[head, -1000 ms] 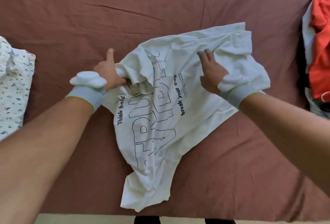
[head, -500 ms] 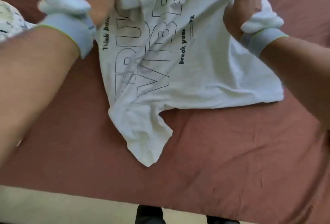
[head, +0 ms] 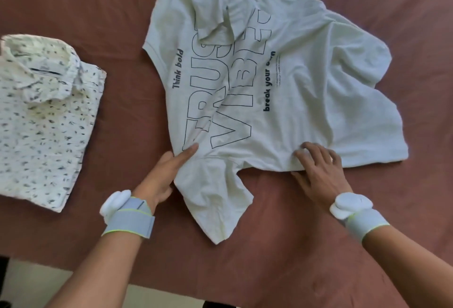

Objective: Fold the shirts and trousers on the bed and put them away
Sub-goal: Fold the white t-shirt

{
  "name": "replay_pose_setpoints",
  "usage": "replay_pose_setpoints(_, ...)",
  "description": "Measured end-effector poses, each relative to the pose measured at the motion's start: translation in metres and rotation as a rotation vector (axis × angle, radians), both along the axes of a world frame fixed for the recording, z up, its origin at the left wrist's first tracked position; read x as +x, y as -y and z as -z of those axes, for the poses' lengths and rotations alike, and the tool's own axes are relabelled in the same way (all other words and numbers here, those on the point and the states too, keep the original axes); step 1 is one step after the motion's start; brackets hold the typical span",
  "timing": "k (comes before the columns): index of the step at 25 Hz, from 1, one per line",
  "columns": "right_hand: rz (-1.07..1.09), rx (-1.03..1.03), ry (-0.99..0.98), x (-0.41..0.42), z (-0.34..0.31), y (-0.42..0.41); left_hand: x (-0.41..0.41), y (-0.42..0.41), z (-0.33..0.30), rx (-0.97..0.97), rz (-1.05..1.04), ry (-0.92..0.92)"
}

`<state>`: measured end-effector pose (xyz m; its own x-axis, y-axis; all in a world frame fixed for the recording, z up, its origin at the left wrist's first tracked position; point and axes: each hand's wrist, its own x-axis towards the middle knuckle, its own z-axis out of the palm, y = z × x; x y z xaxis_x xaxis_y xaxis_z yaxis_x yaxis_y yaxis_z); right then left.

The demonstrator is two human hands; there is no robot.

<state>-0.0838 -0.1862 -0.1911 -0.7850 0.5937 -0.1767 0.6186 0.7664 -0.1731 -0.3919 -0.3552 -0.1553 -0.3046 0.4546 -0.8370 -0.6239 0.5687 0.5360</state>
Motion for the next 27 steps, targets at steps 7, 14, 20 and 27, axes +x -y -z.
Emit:
replay_pose_setpoints(7, -0.034, -0.141, 0.165, -0.021, -0.016, -0.014, 0.008, 0.040, 0.000, 0.149, -0.085, -0.182)
replay_pose_setpoints(14, -0.203, -0.172, 0.377, 0.002, -0.029, 0.051, 0.000, 0.109, -0.013, -0.115, 0.104, -0.311)
replay_pose_setpoints(20, -0.010, -0.020, 0.510, 0.018, -0.037, 0.041, 0.053, 0.110, -0.020, 0.062, 0.065, -0.297)
replay_pose_setpoints(27, -0.172, -0.412, 0.487, 0.014, -0.059, 0.054, -0.005, 0.177, -0.025, -0.308, 0.517, -0.553)
